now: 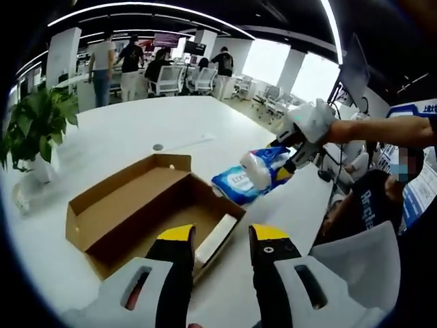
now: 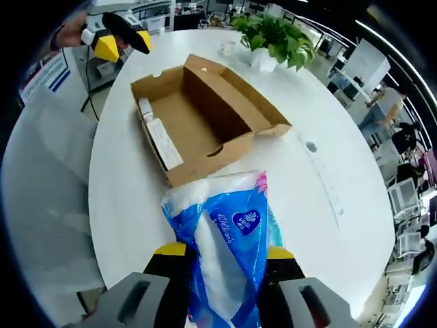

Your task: Operate the shoe box by opening the lid, removing the specified soft item, and placing it in the target area until the item is outside and the box remains undamaged.

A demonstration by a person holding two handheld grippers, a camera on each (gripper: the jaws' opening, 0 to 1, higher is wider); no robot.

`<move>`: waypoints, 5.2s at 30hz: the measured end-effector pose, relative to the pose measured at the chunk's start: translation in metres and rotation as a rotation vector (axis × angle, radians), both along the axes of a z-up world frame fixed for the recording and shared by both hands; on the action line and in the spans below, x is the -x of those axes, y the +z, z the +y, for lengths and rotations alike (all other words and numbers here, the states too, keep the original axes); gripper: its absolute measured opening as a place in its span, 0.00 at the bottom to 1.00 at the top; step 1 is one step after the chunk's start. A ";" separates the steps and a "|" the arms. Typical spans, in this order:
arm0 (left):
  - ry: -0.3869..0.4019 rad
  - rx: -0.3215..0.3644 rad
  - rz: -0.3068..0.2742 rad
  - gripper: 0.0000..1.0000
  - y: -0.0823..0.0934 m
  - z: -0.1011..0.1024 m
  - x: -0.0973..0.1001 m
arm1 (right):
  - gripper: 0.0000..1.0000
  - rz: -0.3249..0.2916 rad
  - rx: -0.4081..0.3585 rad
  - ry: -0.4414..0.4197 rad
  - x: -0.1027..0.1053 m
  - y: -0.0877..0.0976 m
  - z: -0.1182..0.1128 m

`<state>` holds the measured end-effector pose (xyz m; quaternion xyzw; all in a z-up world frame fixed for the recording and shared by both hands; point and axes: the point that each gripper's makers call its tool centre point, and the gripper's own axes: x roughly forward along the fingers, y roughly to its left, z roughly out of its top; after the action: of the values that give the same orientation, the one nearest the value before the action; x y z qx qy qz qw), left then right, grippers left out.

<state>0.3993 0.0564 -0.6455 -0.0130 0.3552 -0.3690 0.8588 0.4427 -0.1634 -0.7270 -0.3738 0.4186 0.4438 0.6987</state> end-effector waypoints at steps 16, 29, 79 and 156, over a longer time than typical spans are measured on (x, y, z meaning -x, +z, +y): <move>-0.090 -0.009 0.020 0.32 -0.003 -0.048 0.004 | 0.34 0.049 0.012 -0.126 0.034 -0.026 -0.080; -0.106 -0.020 0.035 0.32 -0.008 -0.071 0.010 | 0.35 0.077 0.031 -0.146 0.045 -0.045 -0.118; 0.032 -0.049 0.067 0.32 -0.027 -0.042 -0.017 | 0.28 0.097 0.132 0.027 -0.049 -0.098 -0.166; 0.227 0.022 -0.006 0.36 -0.010 0.119 0.028 | 0.40 0.120 -0.588 -0.275 -0.013 0.005 0.141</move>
<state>0.3715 0.1759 -0.6558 -0.0616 0.3450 -0.2734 0.8958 0.4553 -0.0221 -0.7224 -0.0693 0.3597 0.4684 0.8040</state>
